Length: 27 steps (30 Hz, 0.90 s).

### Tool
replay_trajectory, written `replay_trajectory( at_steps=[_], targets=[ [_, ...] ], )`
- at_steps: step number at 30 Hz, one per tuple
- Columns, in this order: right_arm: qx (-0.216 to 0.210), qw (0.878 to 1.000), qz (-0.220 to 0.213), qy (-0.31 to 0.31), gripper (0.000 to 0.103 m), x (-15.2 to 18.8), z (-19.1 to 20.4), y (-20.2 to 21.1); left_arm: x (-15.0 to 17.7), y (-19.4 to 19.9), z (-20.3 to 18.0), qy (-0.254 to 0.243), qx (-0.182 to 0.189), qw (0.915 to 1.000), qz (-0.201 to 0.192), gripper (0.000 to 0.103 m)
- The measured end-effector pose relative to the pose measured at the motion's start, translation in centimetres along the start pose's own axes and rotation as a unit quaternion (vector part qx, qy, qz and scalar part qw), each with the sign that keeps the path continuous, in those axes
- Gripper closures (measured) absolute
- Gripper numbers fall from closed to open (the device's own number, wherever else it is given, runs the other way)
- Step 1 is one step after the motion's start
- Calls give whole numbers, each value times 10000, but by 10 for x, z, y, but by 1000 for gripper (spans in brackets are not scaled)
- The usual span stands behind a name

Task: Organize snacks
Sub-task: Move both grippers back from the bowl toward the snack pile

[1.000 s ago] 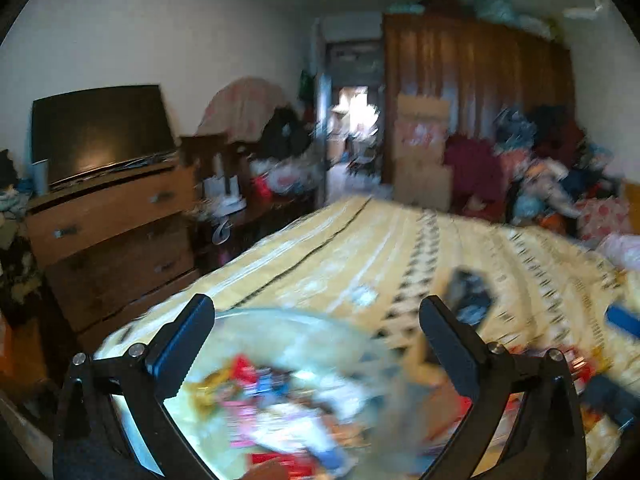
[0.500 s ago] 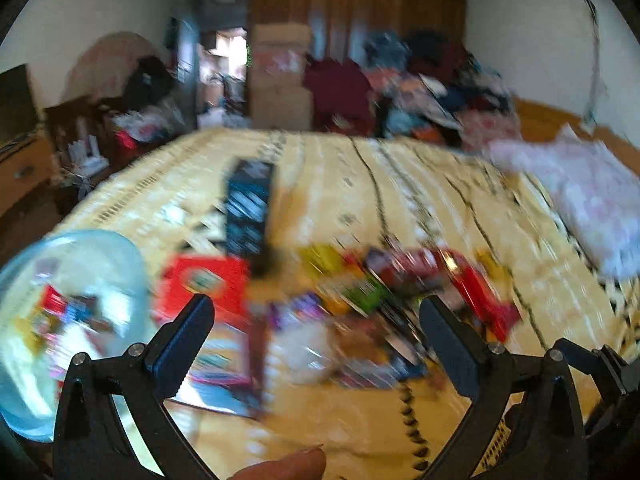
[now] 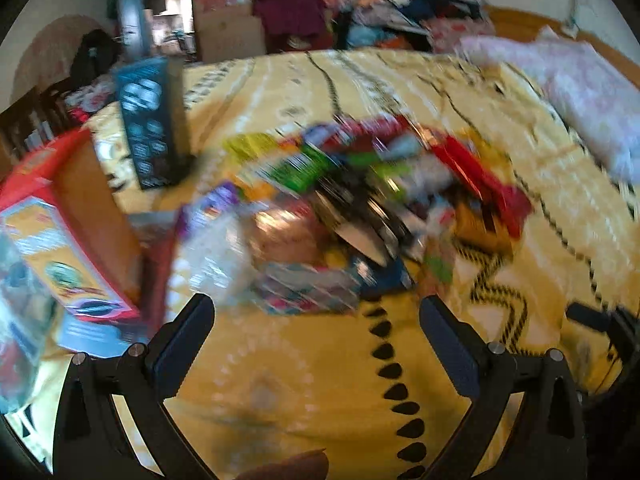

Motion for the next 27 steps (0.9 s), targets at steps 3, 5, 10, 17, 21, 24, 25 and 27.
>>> replay_trajectory(
  at_steps=[3, 5, 10, 17, 21, 24, 25, 27],
  targets=[
    [3, 10000, 81, -12, 0, 2, -11, -12, 11, -21, -13, -116, 110, 9997, 199, 0],
    [-8, 10000, 93, 19, 0, 3, -17, -17, 18, -37, -16, -40, 137, 9994, 331, 0],
    [-35, 9996, 290, -42, 0, 5, -30, -37, 35, -71, -17, 91, 69, 9977, 669, 0],
    [-11, 9987, 437, -251, 0, 7, -36, -52, 41, -82, -16, 256, 3, 9983, 528, 0],
    [71, 9987, 458, -190, 0, 7, -35, -54, 41, -84, -15, 287, 46, 9983, 499, 0],
    [72, 9987, 458, -196, 0, 7, -34, -54, 40, -83, -13, 294, 93, 9984, 480, 0],
    [80, 9987, 460, -193, 0, 6, -32, -55, 40, -83, -13, 298, 101, 9984, 472, 0],
    [96, 9987, 464, -184, 0, 6, -32, -56, 39, -83, -12, 291, 108, 9984, 466, 0]
  ],
)
Point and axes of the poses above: each gripper's, at about its wrist camera, not at the fingertips, and y roughly against the way its jaws point, z to its left, x to its underside, the point moved 6 cm from there along -y, roughly the way its jaws point, and after that the axes turned 1 degree about y, right-handed, at the moved point
